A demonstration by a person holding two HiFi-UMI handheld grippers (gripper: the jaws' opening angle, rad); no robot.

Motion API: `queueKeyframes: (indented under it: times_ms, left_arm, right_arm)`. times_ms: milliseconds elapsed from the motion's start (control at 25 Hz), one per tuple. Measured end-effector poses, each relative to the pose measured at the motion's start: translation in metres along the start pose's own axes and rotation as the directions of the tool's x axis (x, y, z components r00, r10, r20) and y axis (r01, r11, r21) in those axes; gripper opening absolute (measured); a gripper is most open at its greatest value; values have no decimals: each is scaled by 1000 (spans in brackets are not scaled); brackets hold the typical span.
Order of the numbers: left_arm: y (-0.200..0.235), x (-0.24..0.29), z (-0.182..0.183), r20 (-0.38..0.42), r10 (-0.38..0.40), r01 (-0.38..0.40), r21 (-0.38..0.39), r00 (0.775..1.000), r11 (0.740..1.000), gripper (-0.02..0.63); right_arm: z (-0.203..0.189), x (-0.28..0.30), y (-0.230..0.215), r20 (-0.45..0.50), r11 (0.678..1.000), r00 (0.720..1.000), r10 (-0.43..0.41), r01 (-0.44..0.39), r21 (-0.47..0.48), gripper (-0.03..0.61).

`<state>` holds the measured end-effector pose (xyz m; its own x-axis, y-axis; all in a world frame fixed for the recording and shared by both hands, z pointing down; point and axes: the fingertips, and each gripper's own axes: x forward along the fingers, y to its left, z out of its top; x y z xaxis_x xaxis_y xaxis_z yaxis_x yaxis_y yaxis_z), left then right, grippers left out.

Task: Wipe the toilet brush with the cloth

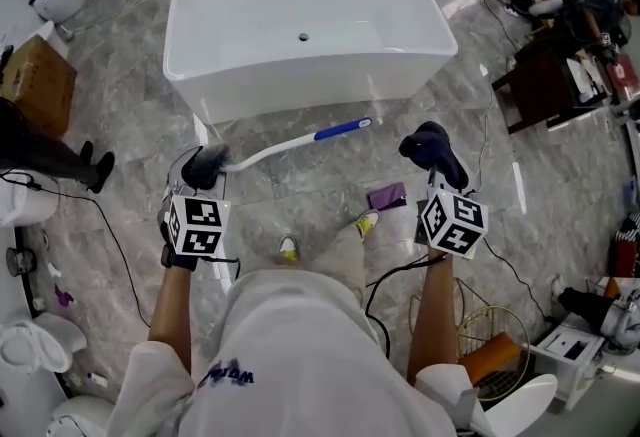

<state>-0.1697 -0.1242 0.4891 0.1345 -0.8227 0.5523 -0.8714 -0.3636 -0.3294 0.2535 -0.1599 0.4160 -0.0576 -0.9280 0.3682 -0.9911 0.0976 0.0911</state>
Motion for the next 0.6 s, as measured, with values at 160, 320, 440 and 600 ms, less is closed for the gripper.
queueKeyframes:
  times_ms: [160, 320, 440, 600]
  left_arm:
    - [-14, 2, 13, 33, -15, 17, -51, 999, 999, 179]
    - [-23, 6, 21, 52, -44, 50, -103, 998, 993, 179]
    - [-31, 4, 22, 64, -59, 68, -148, 996, 987, 179]
    - [-38, 3, 25, 87, -72, 86, -170, 994, 982, 181]
  right_arm:
    - [3, -7, 16, 27, 999, 999, 38, -39, 17, 29]
    - [3, -11, 32, 46, 997, 996, 70, -71, 14, 29]
    - [5, -16, 43, 62, 996, 994, 92, -92, -2, 29]
    - [5, -21, 50, 63, 994, 993, 100, -97, -41, 29]
